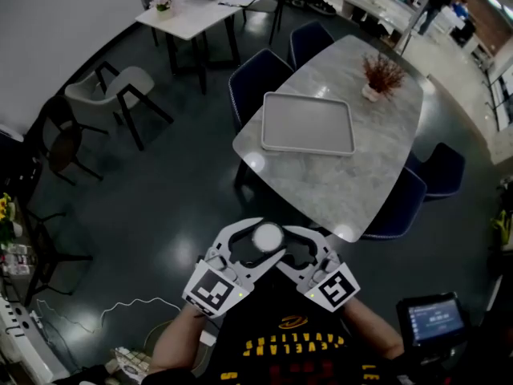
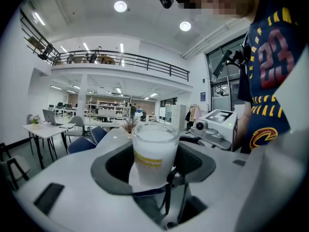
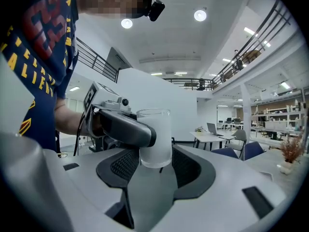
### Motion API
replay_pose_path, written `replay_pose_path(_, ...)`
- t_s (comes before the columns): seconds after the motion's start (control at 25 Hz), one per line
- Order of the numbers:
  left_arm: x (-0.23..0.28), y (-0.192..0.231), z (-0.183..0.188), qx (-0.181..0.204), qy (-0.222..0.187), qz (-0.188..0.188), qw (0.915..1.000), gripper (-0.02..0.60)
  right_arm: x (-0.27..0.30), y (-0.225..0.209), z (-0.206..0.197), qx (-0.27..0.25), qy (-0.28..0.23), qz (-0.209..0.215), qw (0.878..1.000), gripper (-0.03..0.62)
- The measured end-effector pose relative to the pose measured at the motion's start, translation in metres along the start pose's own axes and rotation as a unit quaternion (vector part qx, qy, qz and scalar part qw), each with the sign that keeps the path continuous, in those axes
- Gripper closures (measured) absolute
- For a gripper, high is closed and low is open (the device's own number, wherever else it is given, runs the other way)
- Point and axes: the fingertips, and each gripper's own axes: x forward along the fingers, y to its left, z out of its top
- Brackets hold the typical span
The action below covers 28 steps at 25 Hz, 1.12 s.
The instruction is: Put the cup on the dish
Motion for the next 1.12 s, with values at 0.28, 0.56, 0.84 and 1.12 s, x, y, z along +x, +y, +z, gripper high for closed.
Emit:
replay_pose_path(0.28,0.006,0.054,0.004,-0.014,0.007,0.025,0.9996,0.321,0.009,-0.054,-0.008,0.035,0.008,-0.050,0.998,0.378)
replay_pose_path(0.56,0.044,0.107,0.011,-0.010,0.017,0.045,0.9988,0.321,0.007,-0.154,-0.006,0.067,-0.039,-0.117,0.990,0.439)
replay_pose_path(0.84,0.096,0.145,0.021,-0.018,0.028,0.069,0.9971,0.321,-0.003,-0.243,0.003,0.078,-0.063,-0.143,0.985,0.546)
replay_pose_path(1.12,0.141,0.181,0.010,-0.017,0.032,0.109,0.9934,0.321,-0.006,-0.296,-0.009,0.107,-0.066,-0.163,0.979,0.546)
